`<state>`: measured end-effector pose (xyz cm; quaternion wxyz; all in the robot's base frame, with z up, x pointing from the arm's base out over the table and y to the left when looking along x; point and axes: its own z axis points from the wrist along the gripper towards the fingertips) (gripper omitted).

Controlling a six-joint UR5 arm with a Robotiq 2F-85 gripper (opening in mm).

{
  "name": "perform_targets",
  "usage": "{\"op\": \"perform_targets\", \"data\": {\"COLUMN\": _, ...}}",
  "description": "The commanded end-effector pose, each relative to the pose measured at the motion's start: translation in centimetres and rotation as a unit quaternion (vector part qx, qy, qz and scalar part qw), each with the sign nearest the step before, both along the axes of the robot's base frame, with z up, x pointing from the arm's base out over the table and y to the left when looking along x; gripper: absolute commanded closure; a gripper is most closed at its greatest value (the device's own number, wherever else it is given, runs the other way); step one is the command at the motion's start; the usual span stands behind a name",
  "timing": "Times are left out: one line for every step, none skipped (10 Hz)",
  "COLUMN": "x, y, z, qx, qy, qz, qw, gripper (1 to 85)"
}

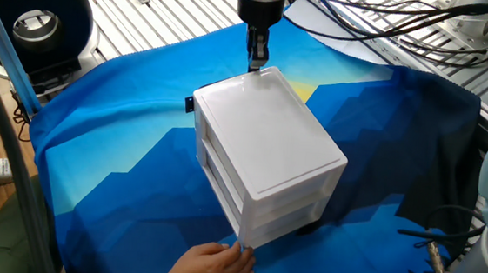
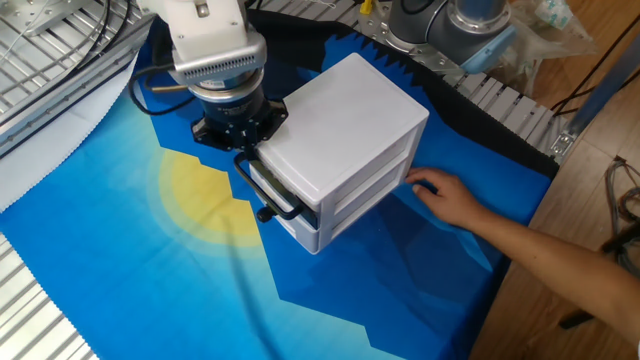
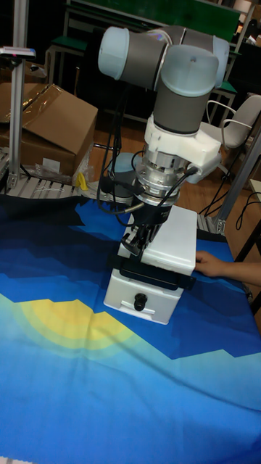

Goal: Take something out of a drawer

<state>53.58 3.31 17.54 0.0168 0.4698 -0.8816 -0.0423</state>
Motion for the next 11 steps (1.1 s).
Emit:
{"op": "perform_targets", "data": {"x": 0.3, "y": 0.7, "z": -0.6, "qx": 0.015, "qy": 0.0, "qz": 0.007, "qw": 0.9999, "gripper": 84.3}}
{"op": "perform_targets", "data": {"x": 0.5, "y": 0.8, "z": -0.8, "qx": 0.016, "qy": -0.003, "qz": 0.01, "qw": 0.9998, "gripper": 84.3}}
{"op": "perform_targets", "data": {"x": 0.5, "y": 0.9, "z": -0.8, "qx": 0.018, "qy": -0.003, "qz": 0.013, "qw": 0.9997, "gripper": 84.3}}
{"op": "perform_targets", "data": {"x": 0.3, "y": 0.9, "z": -0.7, "qx": 0.019, "qy": 0.001, "qz": 0.019, "qw": 0.9996, "gripper": 84.3}}
{"op": "perform_targets", "data": {"x": -0.4, "y": 0.5, "z": 0.0, "qx": 0.017, "qy": 0.015, "qz": 0.027, "qw": 0.9994, "gripper": 84.3}}
{"op": "perform_targets", "data": {"x": -0.8, "y": -0.3, "z": 1.1, "qx": 0.004, "qy": 0.026, "qz": 0.035, "qw": 0.9991, "gripper": 84.3}}
{"op": "perform_targets", "data": {"x": -0.6, "y": -0.9, "z": 1.9, "qx": -0.004, "qy": 0.027, "qz": 0.034, "qw": 0.9991, "gripper": 84.3}}
{"op": "perform_targets", "data": {"x": 0.7, "y": -0.7, "z": 2.4, "qx": -0.001, "qy": 0.002, "qz": 0.019, "qw": 0.9998, "gripper": 84.3}}
{"op": "perform_targets", "data": {"x": -0.1, "y": -1.9, "z": 4.0, "qx": -0.021, "qy": 0.015, "qz": 0.007, "qw": 0.9997, "gripper": 84.3}}
{"op": "perform_targets", "data": {"x": -0.6, "y": -2.9, "z": 5.9, "qx": -0.041, "qy": 0.02, "qz": 0.006, "qw": 0.999, "gripper": 84.3}}
{"op": "perform_targets", "data": {"x": -1.0, "y": -2.8, "z": 6.6, "qx": -0.042, "qy": 0.021, "qz": 0.004, "qw": 0.9989, "gripper": 84.3}}
